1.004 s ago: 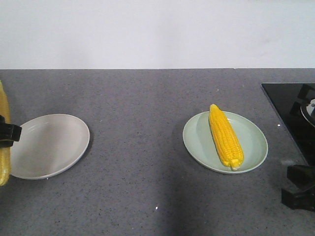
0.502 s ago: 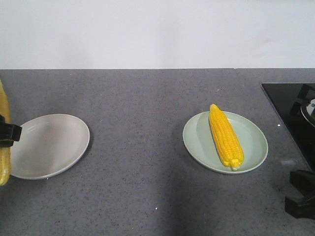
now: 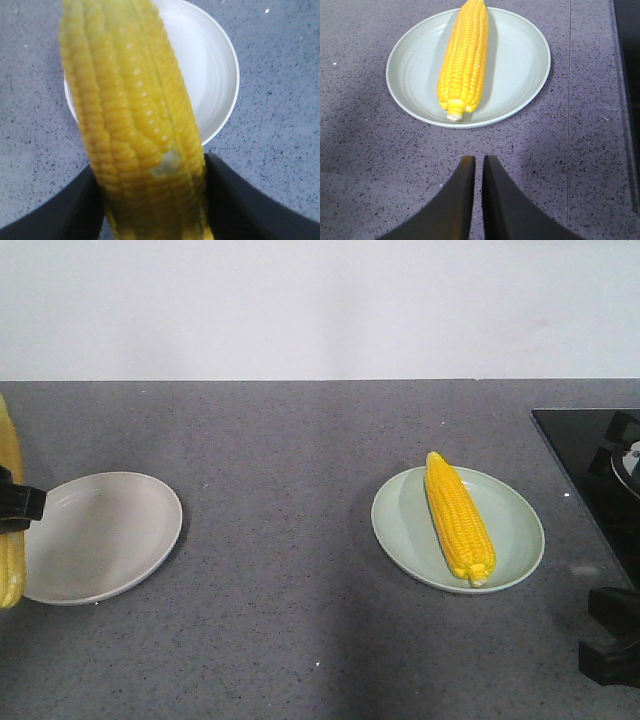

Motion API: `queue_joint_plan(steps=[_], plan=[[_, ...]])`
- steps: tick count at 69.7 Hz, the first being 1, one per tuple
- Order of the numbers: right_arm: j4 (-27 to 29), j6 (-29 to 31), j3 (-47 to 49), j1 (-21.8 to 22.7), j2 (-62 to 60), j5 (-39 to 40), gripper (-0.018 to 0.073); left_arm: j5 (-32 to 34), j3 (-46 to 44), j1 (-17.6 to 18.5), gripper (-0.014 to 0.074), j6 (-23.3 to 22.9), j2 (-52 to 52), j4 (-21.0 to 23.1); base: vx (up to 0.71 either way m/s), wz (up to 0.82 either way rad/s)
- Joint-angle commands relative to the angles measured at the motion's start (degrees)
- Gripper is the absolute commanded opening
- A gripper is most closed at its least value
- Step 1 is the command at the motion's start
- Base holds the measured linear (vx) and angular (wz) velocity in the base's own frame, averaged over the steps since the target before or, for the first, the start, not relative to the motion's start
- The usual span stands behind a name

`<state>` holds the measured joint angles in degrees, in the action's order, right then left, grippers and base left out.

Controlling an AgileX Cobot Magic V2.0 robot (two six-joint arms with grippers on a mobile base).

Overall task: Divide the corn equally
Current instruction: 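Lower the left gripper's cob onto the cream plate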

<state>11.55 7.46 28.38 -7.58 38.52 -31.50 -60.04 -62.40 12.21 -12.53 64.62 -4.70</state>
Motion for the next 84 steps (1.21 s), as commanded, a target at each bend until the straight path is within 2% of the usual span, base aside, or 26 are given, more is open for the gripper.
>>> queue_joint_plan(steps=[1, 8, 20, 25, 40, 84], plan=[[0.3, 0.3, 1.6, 0.1, -0.1, 3.3, -0.0011, 4.4, -1.5, 0.0, 0.0217, -0.6, -1.4, -0.1, 0.0, 0.0], [0.3, 0.3, 1.6, 0.1, -0.1, 3.3, -0.0011, 4.2, -1.5, 0.0, 0.0217, 0.1, -1.4, -0.1, 0.0, 0.0], [0.3, 0.3, 1.6, 0.1, -0.1, 3.3, -0.0011, 3.9, -1.6, 0.0, 0.0217, 5.9, -0.2, -0.1, 0.0, 0.0], [0.3, 0.3, 1.6, 0.1, -0.1, 3.3, -0.0011, 3.6, -1.6, 0.0, 0.0217, 7.0, 1.0, -0.1, 0.0, 0.0], [0.3, 0.3, 1.6, 0.1, -0.1, 3.3, -0.0011, 2.7, -2.7, 0.0, 0.0217, 7.5, 6.7, -0.1, 0.0, 0.0], [0.3, 0.3, 1.6, 0.1, -0.1, 3.3, -0.0011, -6.7, -18.2, 0.0, 0.0217, 11.5, 25.5, 0.4, 0.0, 0.0]])
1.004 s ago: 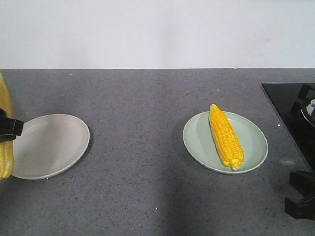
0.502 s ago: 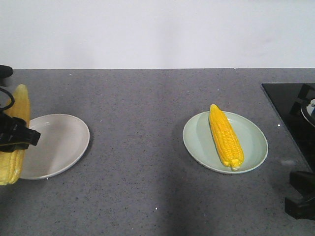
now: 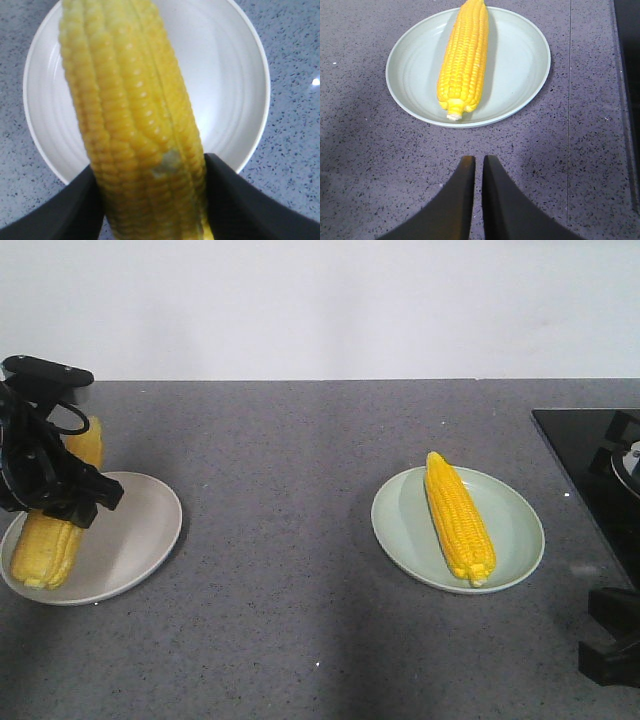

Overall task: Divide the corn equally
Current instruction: 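Lower the left gripper's cob onto the cream plate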

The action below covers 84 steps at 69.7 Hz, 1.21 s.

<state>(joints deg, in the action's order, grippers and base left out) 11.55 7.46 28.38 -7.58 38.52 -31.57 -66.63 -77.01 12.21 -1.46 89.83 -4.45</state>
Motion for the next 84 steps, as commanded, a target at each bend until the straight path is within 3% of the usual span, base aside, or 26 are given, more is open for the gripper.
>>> queue_joint_plan(steps=[1, 48, 68, 84], plan=[[0.3, 0.3, 1.6, 0.1, -0.1, 3.4, -0.0011, -0.2, -3.7, 0.0, 0.0217, 0.4, 0.6, 0.1, 0.0, 0.0], [0.3, 0.3, 1.6, 0.1, -0.1, 3.4, -0.0011, -4.1, -13.7, -0.2, 0.0239, 0.3, 14.6, 0.1, 0.0, 0.0], [0.3, 0.3, 1.6, 0.1, 0.0, 3.3, -0.0011, -4.9, -15.0, -1.8, 0.0311, -1.7, 16.3, 0.9, 0.0, 0.0], [0.3, 0.3, 1.6, 0.1, 0.0, 3.3, -0.0011, -4.9, -15.0, -2.3, 0.0426, -1.2, 16.5, 2.5, 0.0, 0.0]])
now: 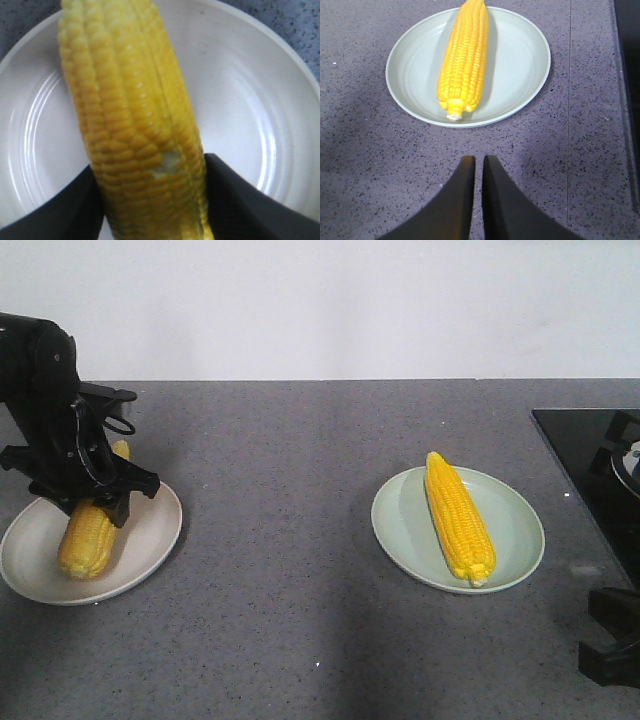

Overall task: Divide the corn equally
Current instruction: 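Lower the left gripper's cob onto the cream plate, then open the left gripper and lift it away from the cob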

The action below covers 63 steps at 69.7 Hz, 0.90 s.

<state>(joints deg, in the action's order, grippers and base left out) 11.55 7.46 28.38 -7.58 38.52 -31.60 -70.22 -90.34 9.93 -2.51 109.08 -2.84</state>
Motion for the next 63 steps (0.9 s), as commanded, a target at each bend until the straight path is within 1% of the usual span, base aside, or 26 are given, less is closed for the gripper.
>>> queue_joint_plan(steps=[1, 8, 14, 44, 52, 63], plan=[[0.3, 0.3, 1.6, 0.1, 0.0, 3.3, -0.0011, -1.3, -1.7, -0.1, 0.043, 0.1, -2.7, 1.0, 0.0, 0.0], [0.3, 0.3, 1.6, 0.1, 0.0, 3.3, -0.0011, -1.3, -1.7, -0.1, 0.0472, 0.9, -2.7, 1.1, 0.0, 0.0], [0.3, 0.3, 1.6, 0.1, 0.0, 3.3, -0.0011, -1.3, -1.7, 0.0, 0.0486, 0.9, -2.7, 1.1, 0.0, 0.0], [0.3, 0.3, 1.6, 0.1, 0.0, 3.3, -0.0011, -1.2, -1.7, 0.1, 0.0486, 1.9, -3.5, 0.0, 0.0, 0.0], [0.3, 0.3, 1.6, 0.1, 0.0, 3.3, -0.0011, -0.6, -1.7, 0.1, 0.0486, 1.9, -5.7, -1.6, 0.0, 0.0], [0.3, 0.3, 1.6, 0.1, 0.0, 3.3, -0.0011, 2.4, -1.7, 0.1, 0.0482, 1.2, -11.0, -2.0, 0.0, 0.0]])
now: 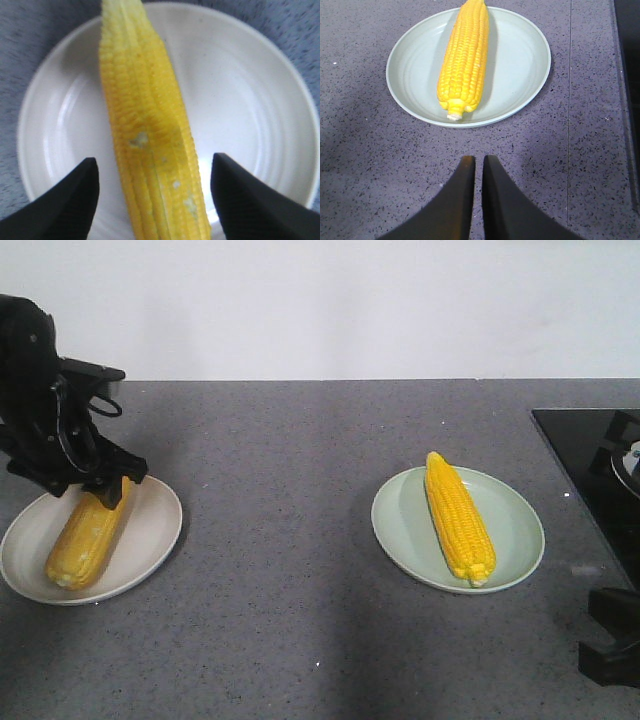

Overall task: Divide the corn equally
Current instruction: 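Open the left gripper and lift it away from the cob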

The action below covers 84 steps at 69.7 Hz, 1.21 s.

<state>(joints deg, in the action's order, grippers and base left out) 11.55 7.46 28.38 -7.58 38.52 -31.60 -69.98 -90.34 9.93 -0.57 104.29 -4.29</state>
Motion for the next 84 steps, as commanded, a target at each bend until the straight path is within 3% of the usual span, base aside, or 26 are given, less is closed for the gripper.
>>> queue_joint_plan(steps=[1, 15, 34, 45, 53, 63, 84], plan=[[0.3, 0.3, 1.6, 0.1, 0.0, 3.3, -0.0011, 2.5, -1.7, 0.1, 0.0482, -0.9, -6.7, -0.5, 0.0, 0.0], [0.3, 0.3, 1.6, 0.1, 0.0, 3.3, -0.0011, 6.8, 0.6, 0.1, 0.0427, -2.1, -14.8, -0.3, 0.0, 0.0], [0.3, 0.3, 1.6, 0.1, 0.0, 3.3, -0.0011, 20.3, 17.7, 0.1, 0.0274, -2.2, -31.1, 1.7, 0.0, 0.0], [0.3, 0.3, 1.6, 0.1, 0.0, 3.3, -0.0011, 28.1, 28.6, 0.1, 0.0153, -2.1, -40.9, 6.0, 0.0, 0.0], [0.3, 0.3, 1.6, 0.1, 0.0, 3.3, -0.0011, 32.1, 35.1, 0.1, 0.0078, -2.1, -46.9, 8.6, 0.0, 0.0], [0.3, 0.3, 1.6, 0.1, 0.0, 3.3, -0.0011, 35.3, 41.3, 0.1, -0.0008, -1.9, -53.8, 8.5, 0.0, 0.0], [0.3, 0.3, 1.6, 0.1, 0.0, 3.3, -0.0011, 41.3, 52.3, 0.1, -0.0008, -1.9, -69.9, 10.1, 0.0, 0.0]])
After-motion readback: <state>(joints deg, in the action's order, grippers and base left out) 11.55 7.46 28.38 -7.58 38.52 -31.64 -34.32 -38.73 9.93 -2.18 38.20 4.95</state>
